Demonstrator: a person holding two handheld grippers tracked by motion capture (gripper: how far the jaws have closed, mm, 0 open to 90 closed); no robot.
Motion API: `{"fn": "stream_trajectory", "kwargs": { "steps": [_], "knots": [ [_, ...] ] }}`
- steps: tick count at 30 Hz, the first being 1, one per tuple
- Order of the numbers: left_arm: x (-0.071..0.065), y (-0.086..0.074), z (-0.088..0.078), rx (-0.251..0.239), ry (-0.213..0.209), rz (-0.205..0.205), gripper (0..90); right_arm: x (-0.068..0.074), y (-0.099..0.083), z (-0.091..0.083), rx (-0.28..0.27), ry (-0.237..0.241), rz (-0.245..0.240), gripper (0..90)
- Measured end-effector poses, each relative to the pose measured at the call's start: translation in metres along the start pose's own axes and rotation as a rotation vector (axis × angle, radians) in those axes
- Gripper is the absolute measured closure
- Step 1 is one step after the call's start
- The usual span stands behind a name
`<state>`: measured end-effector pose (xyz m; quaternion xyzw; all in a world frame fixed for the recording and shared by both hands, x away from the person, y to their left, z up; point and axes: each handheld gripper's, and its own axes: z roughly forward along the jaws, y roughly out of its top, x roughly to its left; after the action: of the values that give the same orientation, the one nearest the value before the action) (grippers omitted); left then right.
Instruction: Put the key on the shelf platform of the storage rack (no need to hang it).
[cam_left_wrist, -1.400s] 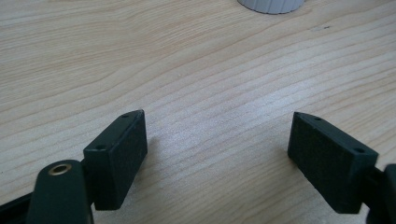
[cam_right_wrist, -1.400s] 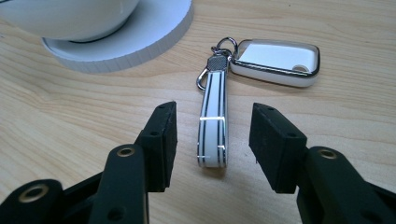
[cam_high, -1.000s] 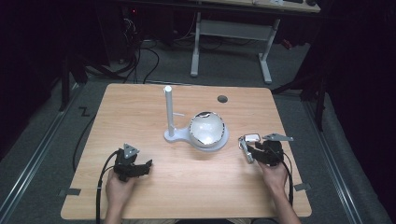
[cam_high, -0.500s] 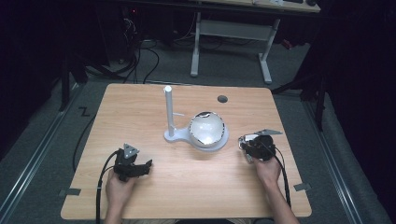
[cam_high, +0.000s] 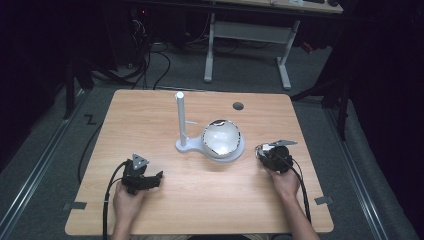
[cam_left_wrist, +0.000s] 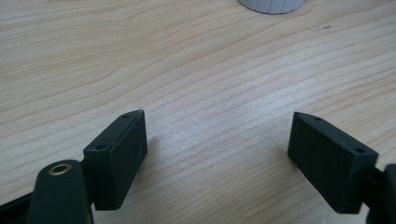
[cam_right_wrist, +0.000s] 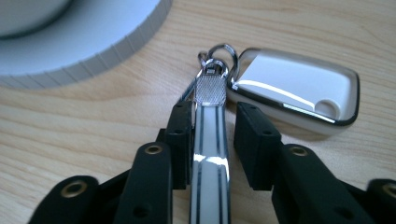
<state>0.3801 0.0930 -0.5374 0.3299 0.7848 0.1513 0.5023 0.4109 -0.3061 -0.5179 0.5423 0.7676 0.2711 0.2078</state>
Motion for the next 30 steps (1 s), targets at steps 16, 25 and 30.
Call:
{"fn": "stream_trajectory", "kwargs": {
  "steps": [16,25,30],
  "knots": [
    [0.000,0.000,0.000,0.000,0.001,-0.004,20.2,0.000,0.000,-0.017,-0.065,-0.001,-0.048,75.7],
    [0.000,0.000,0.000,-0.001,0.001,-0.003,20.2,-0.010,0.001,-0.048,-0.158,0.019,-0.024,75.7],
    [0.000,0.000,0.000,0.000,-0.001,0.002,20.2,-0.010,0.002,-0.065,-0.203,0.025,-0.032,75.7]
  ]
}}
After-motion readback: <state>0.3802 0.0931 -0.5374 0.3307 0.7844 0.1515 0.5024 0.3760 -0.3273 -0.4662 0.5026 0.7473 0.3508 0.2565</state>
